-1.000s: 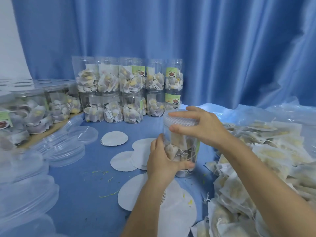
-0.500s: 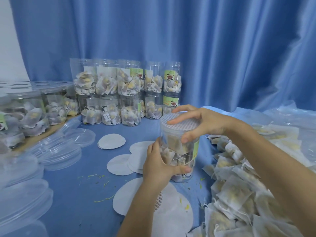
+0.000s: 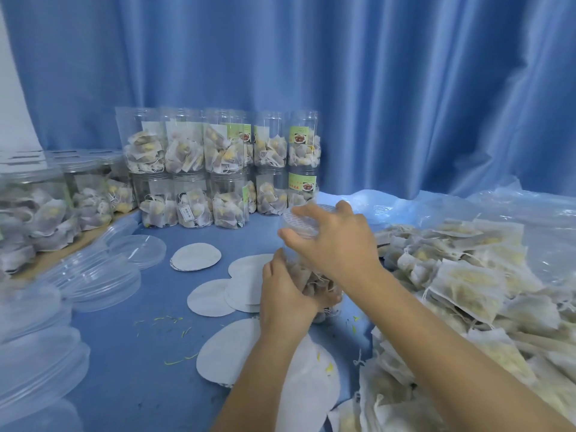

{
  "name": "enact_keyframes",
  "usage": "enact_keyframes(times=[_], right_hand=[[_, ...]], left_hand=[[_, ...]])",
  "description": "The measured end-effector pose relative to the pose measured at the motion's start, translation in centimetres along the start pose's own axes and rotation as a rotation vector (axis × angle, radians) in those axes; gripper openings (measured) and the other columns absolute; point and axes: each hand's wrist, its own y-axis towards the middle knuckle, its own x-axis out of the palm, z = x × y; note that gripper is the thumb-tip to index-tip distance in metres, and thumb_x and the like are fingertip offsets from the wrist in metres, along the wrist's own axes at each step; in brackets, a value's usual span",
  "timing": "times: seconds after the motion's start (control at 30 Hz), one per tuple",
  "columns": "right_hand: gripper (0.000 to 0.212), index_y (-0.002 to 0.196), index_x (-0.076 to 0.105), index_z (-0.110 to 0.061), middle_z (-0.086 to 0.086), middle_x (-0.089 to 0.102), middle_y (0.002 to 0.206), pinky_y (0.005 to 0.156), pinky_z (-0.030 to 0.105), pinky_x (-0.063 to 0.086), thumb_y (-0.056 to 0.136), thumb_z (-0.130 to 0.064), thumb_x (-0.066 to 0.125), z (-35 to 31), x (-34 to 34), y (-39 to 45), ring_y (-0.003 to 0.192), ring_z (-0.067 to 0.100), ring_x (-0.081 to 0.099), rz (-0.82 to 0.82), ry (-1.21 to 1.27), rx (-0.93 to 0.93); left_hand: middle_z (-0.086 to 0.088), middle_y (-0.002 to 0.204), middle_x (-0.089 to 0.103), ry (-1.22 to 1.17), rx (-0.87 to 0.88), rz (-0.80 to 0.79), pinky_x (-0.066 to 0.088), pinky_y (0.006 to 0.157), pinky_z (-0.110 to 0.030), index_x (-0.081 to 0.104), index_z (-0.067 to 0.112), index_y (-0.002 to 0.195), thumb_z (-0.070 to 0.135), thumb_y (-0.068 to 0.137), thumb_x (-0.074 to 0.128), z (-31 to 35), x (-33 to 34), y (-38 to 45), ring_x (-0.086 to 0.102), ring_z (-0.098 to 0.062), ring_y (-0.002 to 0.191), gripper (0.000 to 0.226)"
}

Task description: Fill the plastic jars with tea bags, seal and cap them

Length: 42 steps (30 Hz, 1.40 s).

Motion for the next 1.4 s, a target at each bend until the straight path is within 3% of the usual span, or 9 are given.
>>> enact_keyframes(times=[0.17, 0.27, 0.33, 0.43, 0.7, 0.87, 1.03, 1.2, 1.4], right_hand=[[0.036, 0.099, 0.062, -0.060, -0.010, 0.050, 0.113, 0.092, 0.015, 0.032, 0.066, -0.054, 0.075, 2.7, -2.4, 1.3, 0.110, 0.003, 0.050, -0.317, 0.386, -0.116], [0.037, 0.096, 0.066, -0.058, -0.013, 0.046, 0.131, 0.108, 0.022, 0.030, 0.065, -0.044, 0.081, 3.8, -3.3, 1.5, 0.123, -0.002, 0.043, -0.449, 0.538, -0.154], [0.035, 0.092, 0.066, -0.059, -0.013, 0.047, 0.131, 0.105, 0.018, 0.030, 0.065, -0.043, 0.081, 3.7, -3.1, 1.4, 0.123, -0.003, 0.043, -0.412, 0.549, -0.147], [0.032, 0.090, 0.063, -0.061, -0.011, 0.050, 0.119, 0.081, -0.004, 0.023, 0.065, -0.048, 0.078, 2.8, -2.3, 0.7, 0.103, -0.009, 0.042, -0.237, 0.469, -0.088], [0.040, 0.114, 0.061, -0.048, 0.004, 0.041, 0.140, 0.103, 0.022, 0.027, 0.075, -0.047, 0.070, 0.8, -1.3, -0.8, 0.132, 0.022, 0.035, -0.133, 0.329, 0.029], [0.108, 0.144, 0.027, -0.029, -0.007, 0.038, 0.136, 0.097, 0.011, 0.027, 0.055, -0.048, 0.085, 1.6, -3.0, -1.1, 0.129, 0.007, 0.035, -0.107, 0.650, 0.129], [0.085, 0.120, 0.056, -0.019, -0.006, 0.069, 0.110, 0.093, 0.034, 0.051, 0.046, -0.047, 0.086, 1.1, -5.5, -0.7, 0.103, 0.010, 0.065, -0.119, 1.081, 0.109], [0.070, 0.109, 0.053, -0.035, -0.023, 0.065, 0.100, 0.080, 0.009, 0.048, 0.050, -0.042, 0.089, -1.9, -6.5, -0.3, 0.092, -0.012, 0.060, -0.072, 0.994, 0.090], [0.069, 0.120, 0.055, -0.024, -0.017, 0.068, 0.107, 0.082, 0.013, 0.050, 0.059, -0.033, 0.086, -8.4, -6.9, -1.3, 0.095, -0.008, 0.063, -0.133, 1.231, -0.049]], left_hand=[[0.008, 0.147, 0.026, -0.195, -0.101, -0.098, 0.033, 0.111, -0.038, 0.007, 0.027, 0.150, 0.027, 0.041, 0.095, 0.0, -1.0, 0.3, 0.032, -0.012, 0.135, 0.139], [0.017, 0.132, 0.042, -0.309, -0.105, -0.160, 0.043, 0.102, -0.033, 0.025, 0.039, 0.139, 0.019, 0.044, 0.094, -0.2, -1.1, 0.5, 0.046, -0.009, 0.124, 0.119], [0.015, 0.122, 0.054, -0.281, -0.108, -0.131, 0.048, 0.092, -0.029, 0.040, 0.040, 0.119, 0.023, 0.043, 0.093, -0.4, -0.6, 0.6, 0.056, -0.009, 0.111, 0.094], [0.011, 0.125, 0.053, -0.258, -0.110, -0.068, 0.046, 0.091, -0.028, 0.040, 0.030, 0.130, 0.027, 0.048, 0.093, -0.5, 0.0, 0.7, 0.056, -0.010, 0.107, 0.098], [0.007, 0.127, 0.051, -0.141, -0.104, 0.010, 0.041, 0.086, -0.026, 0.028, 0.022, 0.143, 0.028, 0.050, 0.090, 0.1, 0.9, 0.4, 0.053, -0.013, 0.108, 0.112], [0.006, 0.137, 0.048, -0.140, -0.088, 0.050, 0.039, 0.089, -0.024, 0.030, 0.022, 0.142, 0.034, 0.050, 0.090, 2.1, -0.1, 0.1, 0.051, -0.014, 0.119, 0.111], [0.008, 0.129, 0.055, -0.091, 0.042, 0.141, 0.045, 0.074, -0.024, 0.034, 0.027, 0.133, 0.047, 0.038, 0.083, 6.4, -2.2, -0.3, 0.059, -0.013, 0.104, 0.109], [0.006, 0.100, 0.063, -0.161, -0.049, -0.012, 0.051, 0.060, -0.016, 0.039, 0.024, 0.106, 0.006, 0.051, 0.089, 8.5, -6.6, 0.8, 0.067, -0.003, 0.079, 0.076], [0.014, 0.103, 0.062, 0.247, 0.009, 0.104, 0.048, 0.078, -0.026, 0.044, 0.029, 0.108, 0.039, 0.032, 0.091, 10.4, -15.8, -1.0, 0.059, -0.008, 0.097, 0.090]])
